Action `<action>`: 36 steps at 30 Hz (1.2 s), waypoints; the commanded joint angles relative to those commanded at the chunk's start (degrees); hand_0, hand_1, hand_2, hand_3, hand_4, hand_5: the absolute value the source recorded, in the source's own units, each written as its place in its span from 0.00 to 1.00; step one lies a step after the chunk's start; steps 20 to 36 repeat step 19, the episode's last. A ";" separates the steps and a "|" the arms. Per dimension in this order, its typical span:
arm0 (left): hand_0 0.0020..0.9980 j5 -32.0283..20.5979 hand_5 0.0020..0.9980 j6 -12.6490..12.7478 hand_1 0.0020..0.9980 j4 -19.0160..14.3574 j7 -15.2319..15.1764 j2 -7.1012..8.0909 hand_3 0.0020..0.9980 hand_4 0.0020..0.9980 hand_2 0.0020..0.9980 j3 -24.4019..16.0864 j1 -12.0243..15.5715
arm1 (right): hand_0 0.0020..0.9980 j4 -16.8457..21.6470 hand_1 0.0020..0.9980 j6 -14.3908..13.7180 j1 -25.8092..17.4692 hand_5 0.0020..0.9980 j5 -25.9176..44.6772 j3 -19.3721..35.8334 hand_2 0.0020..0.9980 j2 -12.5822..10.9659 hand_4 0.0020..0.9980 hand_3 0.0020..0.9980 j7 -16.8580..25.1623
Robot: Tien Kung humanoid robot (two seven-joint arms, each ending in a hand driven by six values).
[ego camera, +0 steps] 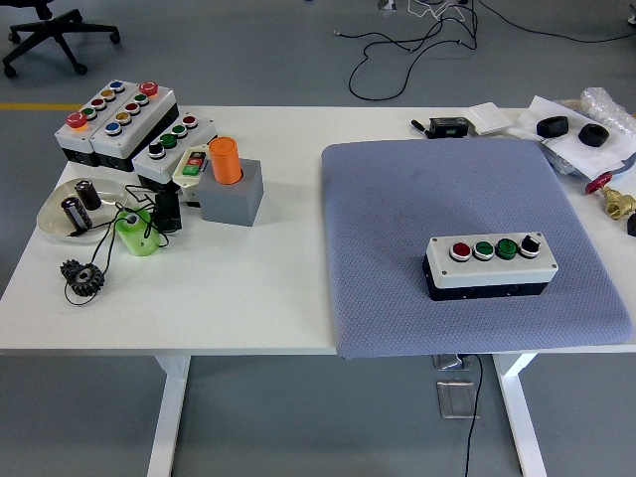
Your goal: Pick up the button,place it on the desk,press the button,press the button
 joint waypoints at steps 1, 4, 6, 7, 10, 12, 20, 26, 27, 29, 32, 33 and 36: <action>0.60 0.03 1.00 0.00 0.55 0.00 0.00 0.01 0.48 0.26 0.52 -0.02 -0.01 | 0.79 0.00 0.78 0.00 0.03 0.69 0.03 -0.02 0.84 0.04 0.74 0.85 -0.02; 0.60 0.14 1.00 -0.03 0.55 -0.04 0.00 0.04 0.48 0.26 0.52 -0.12 -0.01 | 0.78 0.04 0.77 0.03 0.12 0.69 0.08 -0.13 0.84 0.14 0.74 0.85 -0.09; 0.60 0.24 1.00 -0.04 0.55 -0.07 -0.01 0.07 0.48 0.26 0.52 -0.18 -0.02 | 0.78 0.06 0.77 -0.02 0.14 0.69 0.07 -0.14 0.84 0.17 0.74 0.85 -0.14; 0.60 0.27 1.00 -0.05 0.55 -0.08 -0.02 0.09 0.48 0.26 0.52 -0.20 -0.03 | 0.78 0.07 0.77 -0.06 0.14 0.69 0.05 -0.11 0.84 0.19 0.74 0.85 -0.16; 0.60 0.49 1.00 -0.06 0.55 -0.12 -0.05 0.17 0.48 0.26 0.52 -0.43 -0.13 | 0.78 0.11 0.77 -0.29 0.15 0.69 0.05 0.09 0.84 0.21 0.74 0.85 -0.26; 0.60 0.59 1.00 -0.07 0.55 -0.12 -0.06 0.22 0.48 0.26 0.52 -0.55 -0.28 | 0.76 0.11 0.76 -0.54 0.25 0.67 -0.02 0.28 0.83 0.23 0.73 0.84 -0.39; 0.60 0.55 1.00 -0.07 0.55 -0.14 -0.04 0.19 0.48 0.26 0.52 -0.60 -0.47 | 0.76 0.03 0.76 -1.26 0.23 0.65 0.14 0.60 0.83 0.25 0.72 0.84 -0.52; 0.60 0.55 1.00 -0.07 0.55 -0.14 -0.04 0.19 0.48 0.26 0.52 -0.60 -0.47 | 0.76 0.03 0.76 -1.26 0.23 0.65 0.14 0.60 0.83 0.25 0.72 0.84 -0.52; 0.60 0.55 1.00 -0.07 0.55 -0.14 -0.04 0.19 0.48 0.26 0.52 -0.60 -0.47 | 0.76 0.03 0.76 -1.26 0.23 0.65 0.14 0.60 0.83 0.25 0.72 0.84 -0.52; 0.60 0.55 1.00 -0.07 0.55 -0.14 -0.04 0.19 0.48 0.26 0.52 -0.60 -0.47 | 0.76 0.03 0.76 -1.26 0.23 0.65 0.14 0.60 0.83 0.25 0.72 0.84 -0.52; 0.60 0.55 1.00 -0.07 0.55 -0.14 -0.04 0.19 0.48 0.26 0.52 -0.60 -0.47 | 0.76 0.03 0.76 -1.26 0.23 0.65 0.14 0.60 0.83 0.25 0.72 0.84 -0.52; 0.60 0.55 1.00 -0.07 0.55 -0.14 -0.04 0.19 0.48 0.26 0.52 -0.60 -0.47 | 0.76 0.03 0.76 -1.26 0.23 0.65 0.14 0.60 0.83 0.25 0.72 0.84 -0.52; 0.60 0.55 1.00 -0.07 0.55 -0.14 -0.04 0.19 0.48 0.26 0.52 -0.60 -0.47 | 0.76 0.03 0.76 -1.26 0.23 0.65 0.14 0.60 0.83 0.25 0.72 0.84 -0.52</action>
